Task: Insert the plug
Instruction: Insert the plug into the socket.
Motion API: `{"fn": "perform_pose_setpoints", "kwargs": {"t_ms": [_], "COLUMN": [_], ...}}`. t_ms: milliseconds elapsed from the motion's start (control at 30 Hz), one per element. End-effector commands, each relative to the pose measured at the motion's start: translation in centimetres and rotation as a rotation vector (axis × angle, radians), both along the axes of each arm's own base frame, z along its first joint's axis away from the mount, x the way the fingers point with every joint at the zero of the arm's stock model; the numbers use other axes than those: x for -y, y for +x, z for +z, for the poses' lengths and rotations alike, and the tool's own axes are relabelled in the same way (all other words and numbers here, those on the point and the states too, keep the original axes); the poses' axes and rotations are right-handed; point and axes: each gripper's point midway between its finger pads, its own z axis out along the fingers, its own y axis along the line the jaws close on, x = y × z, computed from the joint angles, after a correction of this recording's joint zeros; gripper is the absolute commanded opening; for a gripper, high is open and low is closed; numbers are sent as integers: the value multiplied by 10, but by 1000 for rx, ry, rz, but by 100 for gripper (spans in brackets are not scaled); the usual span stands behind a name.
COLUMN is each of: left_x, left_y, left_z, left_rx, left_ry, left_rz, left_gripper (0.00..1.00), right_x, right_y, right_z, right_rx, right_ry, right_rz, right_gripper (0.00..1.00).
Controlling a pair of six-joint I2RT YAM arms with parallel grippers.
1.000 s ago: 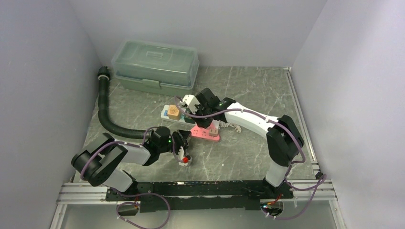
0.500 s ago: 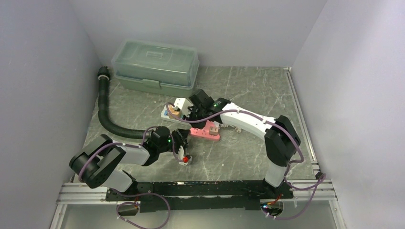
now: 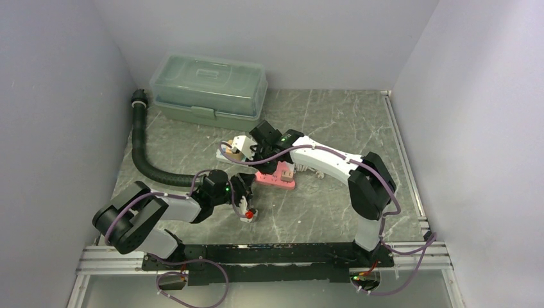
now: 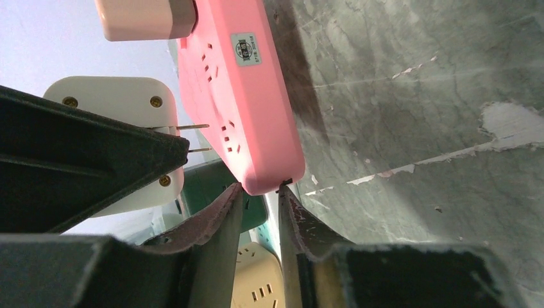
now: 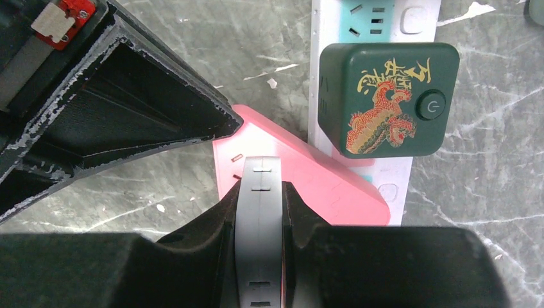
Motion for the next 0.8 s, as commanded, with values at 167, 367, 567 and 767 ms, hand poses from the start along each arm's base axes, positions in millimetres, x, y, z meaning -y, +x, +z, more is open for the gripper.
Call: {"fn": "perform_pose_setpoints", "kwargs": {"t_ms": [167, 367, 567, 767], "left_x": [10, 11, 10, 10], "left_y": [-5, -3, -2, 0], "left_z": [7, 7, 7, 9], "left_rx": [19, 21, 20, 27], "left_ry": [-21, -18, -18, -18], "left_rz": [-57, -55, -49, -44], "left_gripper": [32, 28, 19, 18], "right_x": [-1, -4, -5, -7], "right_y": [4, 5, 3, 0], "right_z": [12, 11, 10, 5], "right_rx": [43, 42, 34, 22], "right_ry": [8, 12, 12, 4], "right_rz": [15, 23, 28, 37], "right_gripper": [0, 0, 0, 0]}}
